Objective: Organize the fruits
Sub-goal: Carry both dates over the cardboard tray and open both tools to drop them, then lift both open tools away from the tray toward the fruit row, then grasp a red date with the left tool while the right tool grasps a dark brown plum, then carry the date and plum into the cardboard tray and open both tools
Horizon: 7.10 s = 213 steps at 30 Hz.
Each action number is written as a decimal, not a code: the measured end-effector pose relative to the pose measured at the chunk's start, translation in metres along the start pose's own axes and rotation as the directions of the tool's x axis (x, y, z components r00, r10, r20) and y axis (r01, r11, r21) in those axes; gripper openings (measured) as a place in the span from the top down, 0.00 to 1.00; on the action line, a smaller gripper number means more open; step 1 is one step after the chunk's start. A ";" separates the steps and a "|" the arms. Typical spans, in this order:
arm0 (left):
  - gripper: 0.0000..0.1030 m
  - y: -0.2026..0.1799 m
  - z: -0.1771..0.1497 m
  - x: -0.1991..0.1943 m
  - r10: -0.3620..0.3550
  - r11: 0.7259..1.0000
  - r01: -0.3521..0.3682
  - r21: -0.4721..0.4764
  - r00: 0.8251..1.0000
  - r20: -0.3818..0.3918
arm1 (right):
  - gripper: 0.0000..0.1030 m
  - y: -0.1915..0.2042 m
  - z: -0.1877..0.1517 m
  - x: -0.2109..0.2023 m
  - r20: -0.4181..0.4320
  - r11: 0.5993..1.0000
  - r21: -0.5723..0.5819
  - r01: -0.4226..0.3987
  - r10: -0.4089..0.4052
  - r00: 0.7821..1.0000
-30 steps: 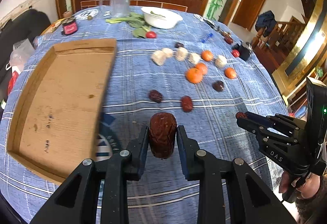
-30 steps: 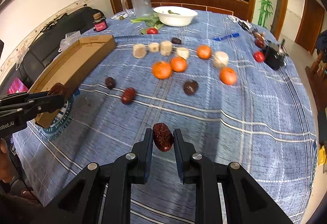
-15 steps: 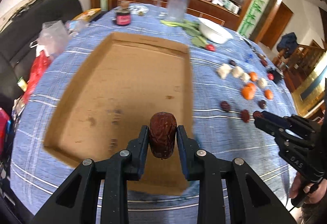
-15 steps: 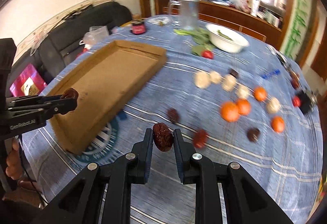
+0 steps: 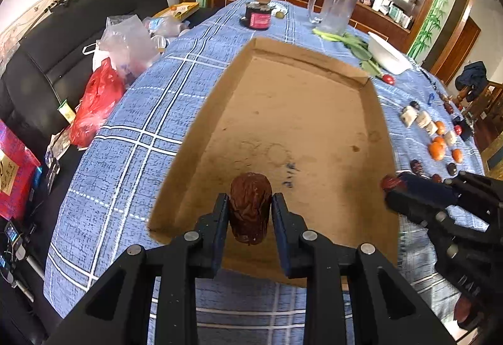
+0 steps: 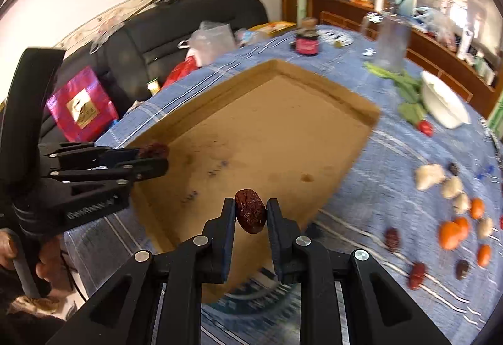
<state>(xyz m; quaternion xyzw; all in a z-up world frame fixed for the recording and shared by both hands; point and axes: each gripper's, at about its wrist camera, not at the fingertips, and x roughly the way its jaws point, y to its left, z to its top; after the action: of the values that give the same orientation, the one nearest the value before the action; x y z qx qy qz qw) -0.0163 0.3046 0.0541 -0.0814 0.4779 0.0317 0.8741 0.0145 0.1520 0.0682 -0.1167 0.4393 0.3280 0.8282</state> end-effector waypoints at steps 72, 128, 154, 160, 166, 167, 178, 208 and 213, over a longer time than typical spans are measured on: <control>0.43 -0.257 -0.028 0.011 -0.181 0.942 0.192 0.274 0.981 -0.067 | 0.22 -0.195 -0.178 -0.163 0.025 0.819 0.487 0.305 -0.361 0.932; 0.80 -0.292 -0.010 0.078 -0.190 0.949 0.219 0.228 0.972 -0.140 | 0.75 -0.271 -0.123 -0.056 -0.046 0.911 0.355 0.209 -0.206 0.977; 0.80 -0.259 -0.018 -0.007 -0.300 0.910 0.295 0.292 0.953 -0.030 | 0.74 -0.195 -0.170 -0.148 0.030 0.842 0.456 0.289 -0.339 0.940; 0.80 -0.225 -0.010 -0.018 -0.272 0.930 0.258 0.262 0.962 0.019 | 0.74 -0.172 -0.149 -0.137 0.047 0.864 0.423 0.273 -0.321 0.946; 0.80 -0.182 -0.004 -0.027 -0.230 0.954 0.212 0.211 0.971 0.062 | 0.74 -0.145 -0.121 -0.120 0.072 0.897 0.375 0.234 -0.279 0.957; 0.80 -0.172 -0.002 -0.028 -0.223 0.959 0.207 0.195 0.973 0.066 | 0.74 -0.141 -0.116 -0.117 0.074 0.902 0.367 0.226 -0.271 0.960; 0.80 -0.079 0.014 -0.036 -0.114 0.993 0.108 0.055 0.986 0.123 | 0.74 -0.093 -0.058 -0.076 0.097 0.955 0.257 0.150 -0.180 0.979; 0.80 0.003 0.051 0.056 -0.016 0.999 0.013 -0.048 0.999 -0.052 | 0.73 -0.041 0.031 0.073 -0.062 0.990 0.137 0.032 -0.024 0.998; 0.80 0.005 0.050 0.062 -0.004 0.998 0.000 -0.055 0.998 -0.068 | 0.73 -0.040 0.030 0.081 -0.080 0.990 0.134 0.036 -0.025 0.997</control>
<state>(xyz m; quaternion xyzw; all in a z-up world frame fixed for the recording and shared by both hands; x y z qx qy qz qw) 0.0581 0.3166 0.0279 -0.1068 0.5064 0.0413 0.8547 0.0923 0.1720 0.0166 -0.0795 0.4906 0.2798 0.8214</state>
